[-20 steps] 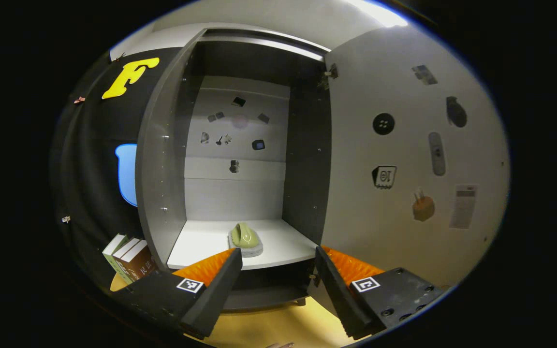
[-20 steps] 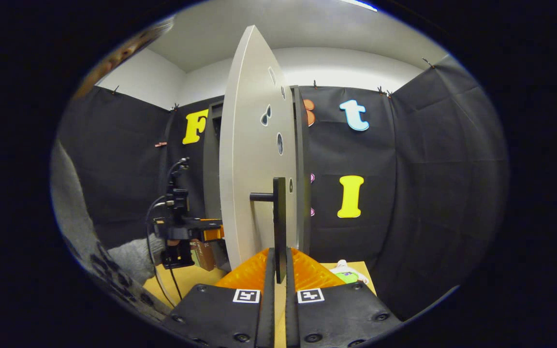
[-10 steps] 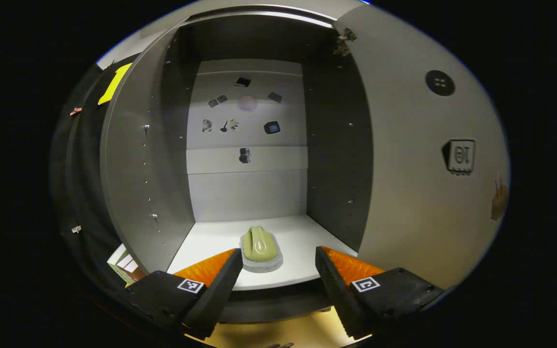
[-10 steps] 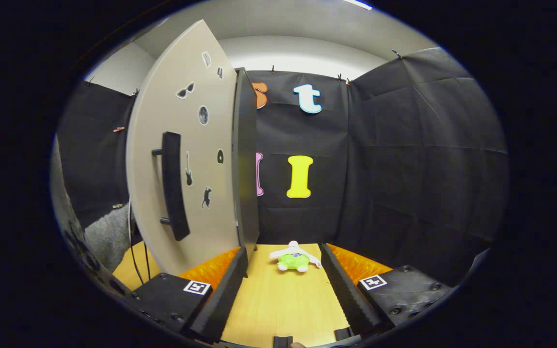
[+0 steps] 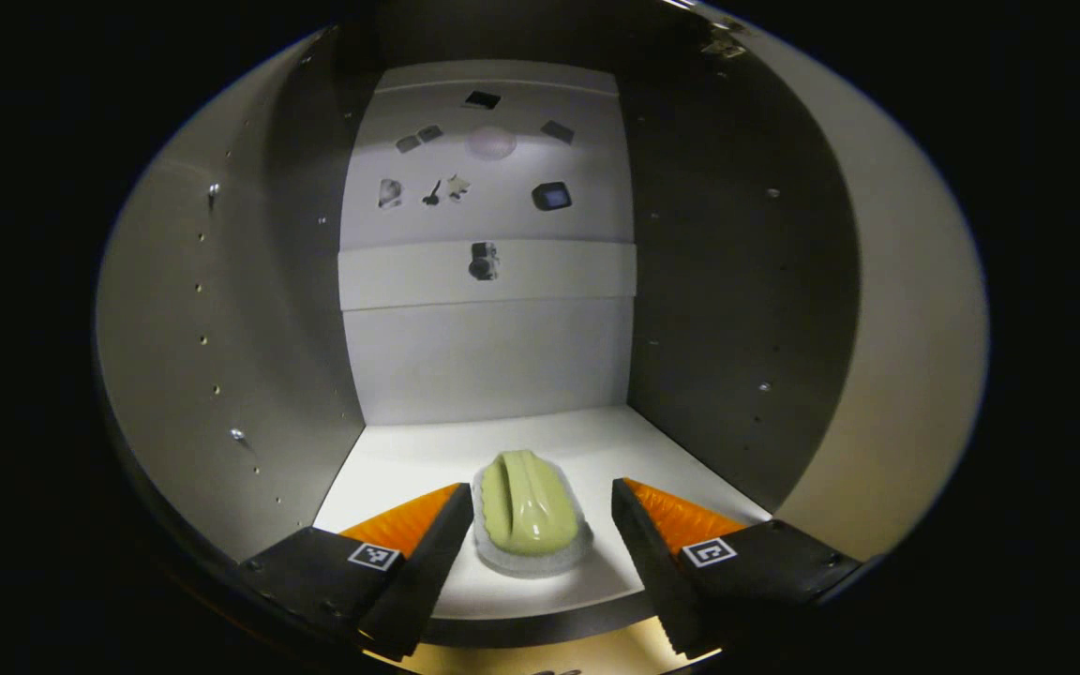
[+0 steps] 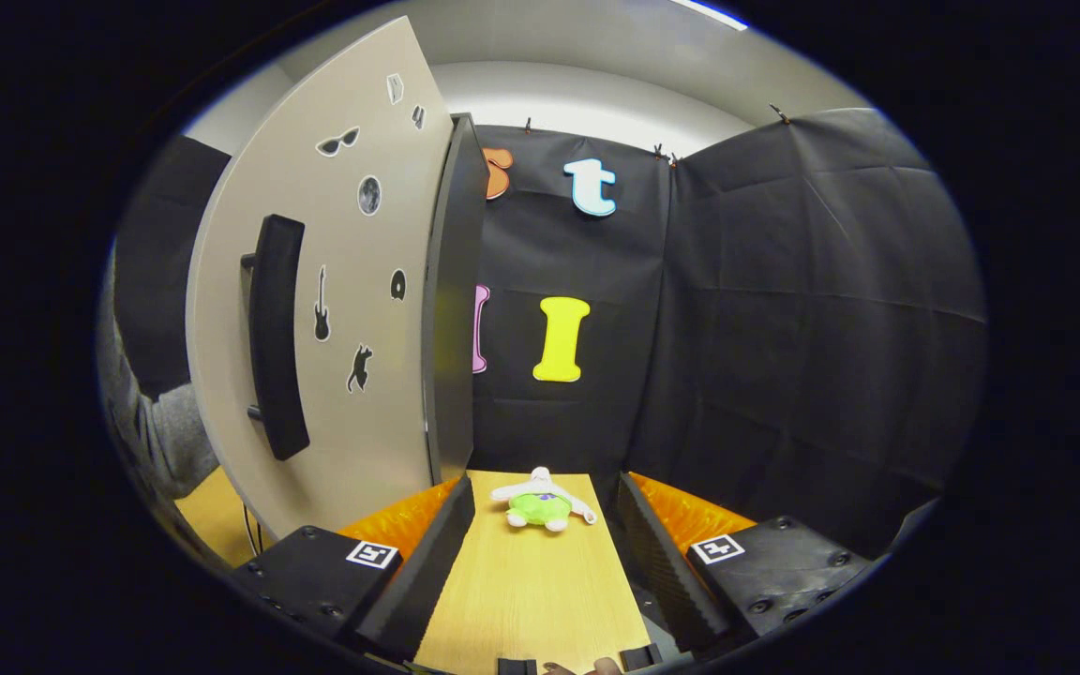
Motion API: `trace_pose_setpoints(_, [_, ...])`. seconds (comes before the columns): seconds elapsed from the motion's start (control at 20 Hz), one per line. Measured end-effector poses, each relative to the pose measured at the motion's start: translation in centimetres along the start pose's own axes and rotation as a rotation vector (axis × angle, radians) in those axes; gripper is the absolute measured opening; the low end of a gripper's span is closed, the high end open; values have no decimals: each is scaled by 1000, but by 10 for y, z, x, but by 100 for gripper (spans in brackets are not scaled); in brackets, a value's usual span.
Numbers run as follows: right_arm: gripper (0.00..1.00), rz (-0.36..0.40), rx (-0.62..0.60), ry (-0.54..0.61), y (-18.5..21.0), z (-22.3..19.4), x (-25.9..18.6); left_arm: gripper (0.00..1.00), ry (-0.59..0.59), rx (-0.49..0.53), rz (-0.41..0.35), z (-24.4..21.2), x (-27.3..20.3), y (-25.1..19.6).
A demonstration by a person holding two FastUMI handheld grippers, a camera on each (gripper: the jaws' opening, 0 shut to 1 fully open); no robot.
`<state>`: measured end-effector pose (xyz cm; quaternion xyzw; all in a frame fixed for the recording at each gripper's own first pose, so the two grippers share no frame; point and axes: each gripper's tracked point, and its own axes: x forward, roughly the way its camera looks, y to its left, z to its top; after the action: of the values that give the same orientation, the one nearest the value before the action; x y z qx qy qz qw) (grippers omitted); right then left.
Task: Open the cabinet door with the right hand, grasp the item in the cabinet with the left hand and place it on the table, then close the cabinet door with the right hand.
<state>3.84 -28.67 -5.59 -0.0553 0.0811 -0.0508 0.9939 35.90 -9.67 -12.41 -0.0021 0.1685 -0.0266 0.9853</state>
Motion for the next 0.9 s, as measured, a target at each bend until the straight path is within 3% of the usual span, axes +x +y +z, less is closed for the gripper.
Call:
trace_pose_setpoints(0.3, [98, 4, -10, 59, -6, -18, 16, 90, 54, -16, 26, 1, 36, 12])
trace_pose_setpoints(0.5, [98, 30, -12, 55, -4, -17, 25, 71, 136, -31, 29, -21, 49, 15])
trace_pose_setpoints(0.65, [98, 29, -10, 62, -5, -19, 31, 60, 89, -16, 61, -9, 51, 22])
trace_pose_setpoints(0.75, [98, 34, -13, 65, -4, -20, 33, 30, 108, 28, 74, -14, 52, 27])
trace_pose_setpoints(0.9, [98, 44, -27, 65, -1, -20, 32, 24, 105, 28, 57, -10, 50, 23])
